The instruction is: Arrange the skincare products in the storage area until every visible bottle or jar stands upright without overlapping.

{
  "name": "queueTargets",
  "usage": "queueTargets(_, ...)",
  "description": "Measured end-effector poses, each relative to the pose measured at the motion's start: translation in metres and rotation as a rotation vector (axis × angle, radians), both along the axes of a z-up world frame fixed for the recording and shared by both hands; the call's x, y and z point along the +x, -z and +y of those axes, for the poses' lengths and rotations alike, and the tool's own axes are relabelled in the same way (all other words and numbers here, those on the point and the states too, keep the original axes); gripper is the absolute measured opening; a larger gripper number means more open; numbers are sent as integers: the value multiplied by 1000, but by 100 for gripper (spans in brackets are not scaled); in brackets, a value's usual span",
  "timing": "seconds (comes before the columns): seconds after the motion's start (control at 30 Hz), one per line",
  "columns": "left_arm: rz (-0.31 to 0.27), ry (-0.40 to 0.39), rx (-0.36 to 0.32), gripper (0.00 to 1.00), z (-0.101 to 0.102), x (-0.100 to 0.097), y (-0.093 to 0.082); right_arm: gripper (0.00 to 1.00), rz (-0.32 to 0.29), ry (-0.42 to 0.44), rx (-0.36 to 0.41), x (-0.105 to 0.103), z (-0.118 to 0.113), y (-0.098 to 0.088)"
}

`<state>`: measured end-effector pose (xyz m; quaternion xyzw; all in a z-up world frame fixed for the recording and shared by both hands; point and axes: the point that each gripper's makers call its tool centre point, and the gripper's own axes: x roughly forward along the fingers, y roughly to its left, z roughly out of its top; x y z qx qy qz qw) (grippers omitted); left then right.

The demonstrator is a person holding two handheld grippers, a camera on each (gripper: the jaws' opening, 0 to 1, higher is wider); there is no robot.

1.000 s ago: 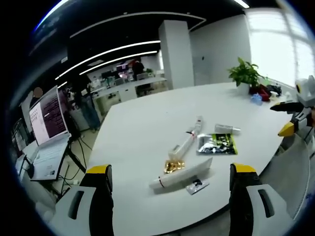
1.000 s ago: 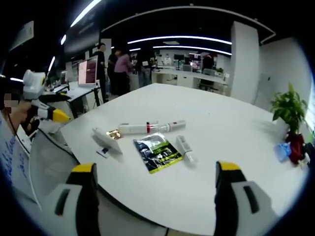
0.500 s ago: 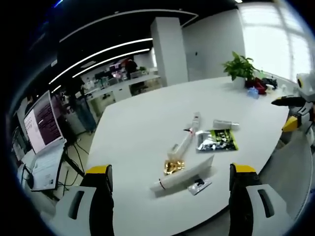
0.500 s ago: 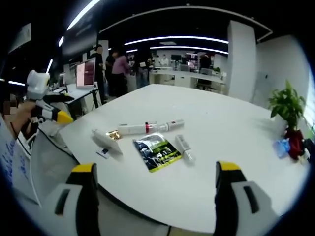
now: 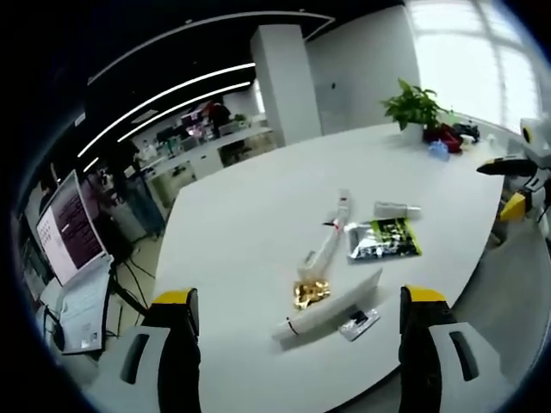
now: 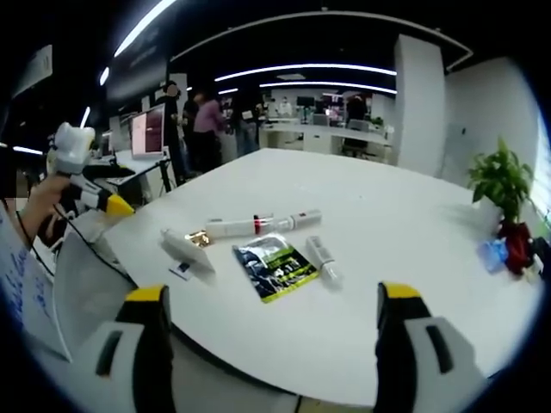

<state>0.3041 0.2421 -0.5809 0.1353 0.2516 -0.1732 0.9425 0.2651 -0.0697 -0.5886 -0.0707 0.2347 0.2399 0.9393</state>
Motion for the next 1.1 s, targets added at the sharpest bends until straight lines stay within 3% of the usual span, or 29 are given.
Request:
queueTargets(0.2,8,21,20,93,1,10,-1,100,6,4,-3,1,0,1)
queueTargets(0.37,13,68,78,94,-3,23,0,100,9,6,4,2,1,2)
queueTargets(0.5,25,99,78,93,-8,31,2,100,14,12,1,3,0,3)
queueTargets(1.1,128,268,166,87,-35,82,30,100,30,21,-19,9,2,8)
